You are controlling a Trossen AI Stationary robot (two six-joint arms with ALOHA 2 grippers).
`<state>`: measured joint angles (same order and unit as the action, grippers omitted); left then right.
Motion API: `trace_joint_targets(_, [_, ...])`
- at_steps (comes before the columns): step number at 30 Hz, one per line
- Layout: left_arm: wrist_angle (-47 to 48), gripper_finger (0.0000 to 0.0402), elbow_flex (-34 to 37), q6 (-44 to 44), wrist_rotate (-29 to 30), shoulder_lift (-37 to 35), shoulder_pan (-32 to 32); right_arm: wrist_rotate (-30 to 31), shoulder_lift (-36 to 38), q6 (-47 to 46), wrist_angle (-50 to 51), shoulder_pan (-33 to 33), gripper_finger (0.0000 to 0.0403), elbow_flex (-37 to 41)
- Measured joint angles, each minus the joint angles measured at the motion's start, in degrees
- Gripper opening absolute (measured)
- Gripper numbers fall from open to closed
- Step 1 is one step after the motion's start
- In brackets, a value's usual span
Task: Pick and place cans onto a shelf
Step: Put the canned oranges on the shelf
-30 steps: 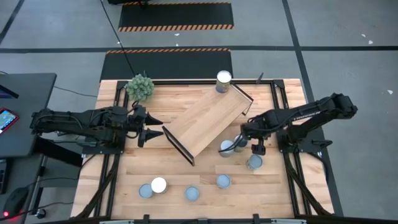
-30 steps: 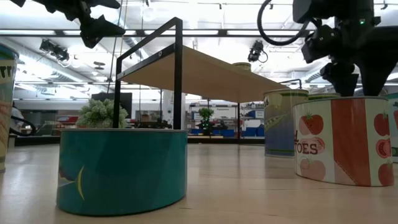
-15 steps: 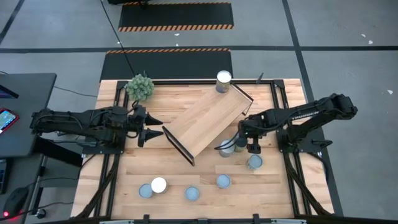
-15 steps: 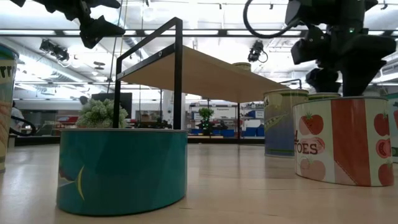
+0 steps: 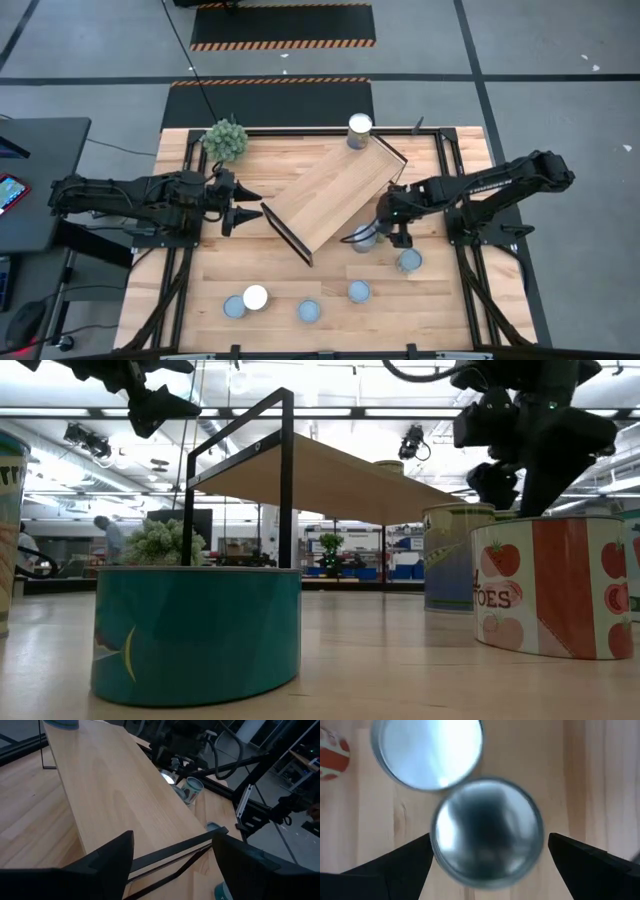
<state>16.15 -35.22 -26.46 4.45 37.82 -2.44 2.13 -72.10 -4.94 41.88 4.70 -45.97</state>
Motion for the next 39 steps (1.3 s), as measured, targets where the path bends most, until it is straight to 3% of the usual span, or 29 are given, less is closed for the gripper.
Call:
trace_joint_targets(10, [0.0, 0.0275, 0.0, -0.4, 0.0, 0.0, 0.0, 0.3, 0.0, 0.8, -9.2, 0.9, 0.0394, 4.4])
trace_joint_targets(20, [0.0, 0.0275, 0.0, 0.0, 0.0, 0.0, 0.0, 0.4, 0.0, 1.7, -9.1, 0.9, 0.0319, 4.8])
trace_joint_targets(25, [0.0, 0.0275, 0.0, 0.0, 0.0, 0.0, 0.0, 0.4, -0.1, 1.6, -7.8, 0.9, 0.032, 3.0])
trace_joint_targets(39, [-0.1, 0.0275, 0.0, 0.1, 0.0, 0.0, 0.0, -1.7, 0.1, 1.5, 19.0, -1.1, 0.032, -15.3])
